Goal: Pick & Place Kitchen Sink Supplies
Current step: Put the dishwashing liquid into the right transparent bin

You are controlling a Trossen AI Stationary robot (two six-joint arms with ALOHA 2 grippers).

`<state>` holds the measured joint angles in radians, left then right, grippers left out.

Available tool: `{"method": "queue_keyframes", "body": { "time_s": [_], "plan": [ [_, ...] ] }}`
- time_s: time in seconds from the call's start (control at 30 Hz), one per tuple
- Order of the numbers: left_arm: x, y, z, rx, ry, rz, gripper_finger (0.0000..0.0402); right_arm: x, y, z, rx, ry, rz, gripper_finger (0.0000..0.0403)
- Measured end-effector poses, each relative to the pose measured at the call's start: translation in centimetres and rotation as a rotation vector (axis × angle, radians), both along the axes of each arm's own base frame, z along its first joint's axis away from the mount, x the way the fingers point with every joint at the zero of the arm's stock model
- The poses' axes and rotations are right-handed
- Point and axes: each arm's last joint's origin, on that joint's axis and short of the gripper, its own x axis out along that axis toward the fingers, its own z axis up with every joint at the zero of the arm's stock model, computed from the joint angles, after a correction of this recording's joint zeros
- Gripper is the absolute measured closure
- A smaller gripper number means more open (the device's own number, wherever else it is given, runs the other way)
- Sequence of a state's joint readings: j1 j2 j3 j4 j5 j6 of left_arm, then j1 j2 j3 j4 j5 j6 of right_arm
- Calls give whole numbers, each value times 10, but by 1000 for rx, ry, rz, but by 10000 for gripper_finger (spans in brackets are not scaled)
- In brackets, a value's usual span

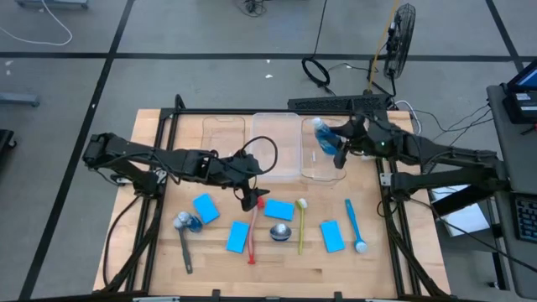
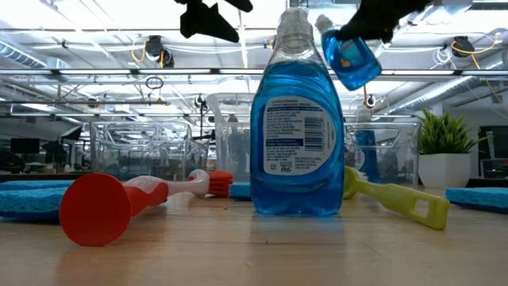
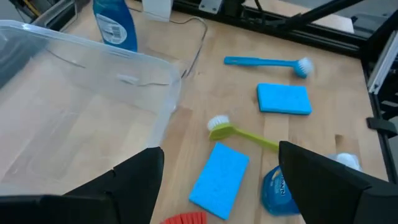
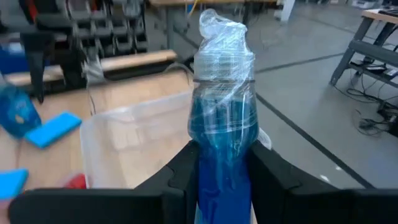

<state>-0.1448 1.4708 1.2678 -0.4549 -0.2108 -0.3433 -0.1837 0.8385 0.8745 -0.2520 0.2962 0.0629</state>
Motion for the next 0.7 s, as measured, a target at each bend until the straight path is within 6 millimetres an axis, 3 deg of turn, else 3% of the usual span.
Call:
{"method": "queue_keyframes", "body": {
  "time_s": [0.33, 0.7],
  "plan": [
    [-6, 5, 6, 45, -10, 28, 99, -4, -2, -63, -6, -178, -120, 307],
    [-31, 17, 21, 89, -53, 71, 90, -3, -7, -85, -98, -280, -283, 307]
  ]
}}
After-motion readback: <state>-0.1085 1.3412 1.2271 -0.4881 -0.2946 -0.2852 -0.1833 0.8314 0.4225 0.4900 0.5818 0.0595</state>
